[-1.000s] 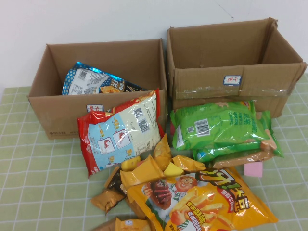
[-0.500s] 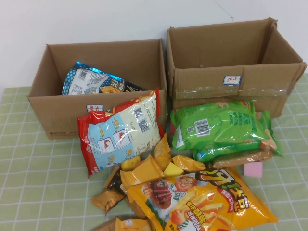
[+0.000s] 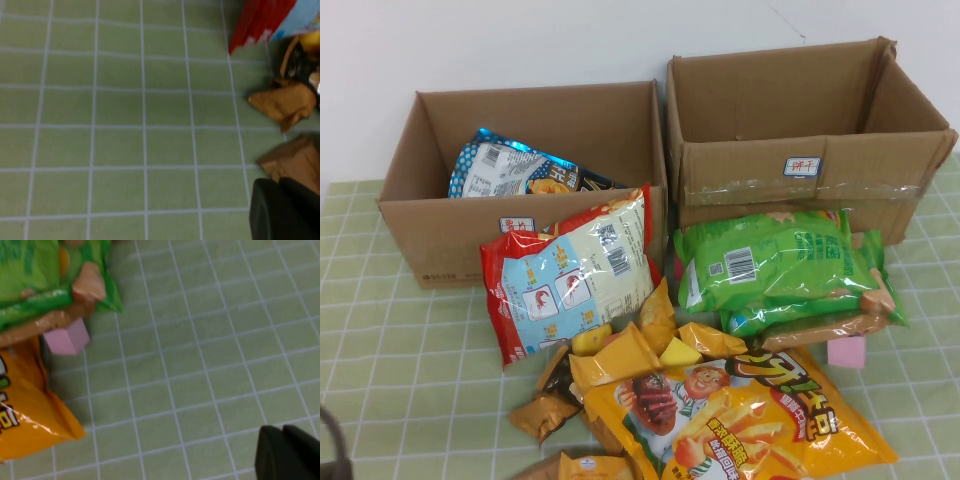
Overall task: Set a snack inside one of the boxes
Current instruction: Pick up the biscuit
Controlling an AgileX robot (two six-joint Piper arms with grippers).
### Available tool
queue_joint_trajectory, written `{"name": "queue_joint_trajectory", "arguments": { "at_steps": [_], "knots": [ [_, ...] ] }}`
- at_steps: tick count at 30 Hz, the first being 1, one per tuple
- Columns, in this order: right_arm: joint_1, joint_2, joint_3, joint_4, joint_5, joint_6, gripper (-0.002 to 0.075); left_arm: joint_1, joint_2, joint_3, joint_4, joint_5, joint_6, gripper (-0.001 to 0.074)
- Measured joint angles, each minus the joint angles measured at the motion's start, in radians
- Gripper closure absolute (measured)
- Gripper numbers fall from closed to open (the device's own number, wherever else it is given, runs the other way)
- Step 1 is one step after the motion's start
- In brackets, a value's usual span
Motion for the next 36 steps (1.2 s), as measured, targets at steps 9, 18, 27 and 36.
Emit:
{"name": "queue_joint_trajectory", "arguments": {
  "at_steps": [9, 18, 27, 36],
  "knots": [
    [0.000, 0.134, -0.001, 0.139, -0.022, -0.030, 0.0728, 0.000, 0.154, 0.000, -0.089, -0.033, 0.032, 0.0736],
    [0.000, 0.254, -0.001, 0.363, 0.024, -0.270, 0.0728, -0.002, 0.367, 0.000, -0.587, -0.023, 0.518, 0.0734],
    [0.000, 0.255, -0.001, 0.418, -0.003, -0.335, 0.0728, -0.193, 0.565, -0.079, -0.789, -0.090, 0.778, 0.0405],
    [0.001, 0.255, -0.002, 0.438, -0.006, -0.354, 0.0728, -0.306, 0.835, -0.201, -0.705, -0.173, 0.771, 0.0142]
  ]
}}
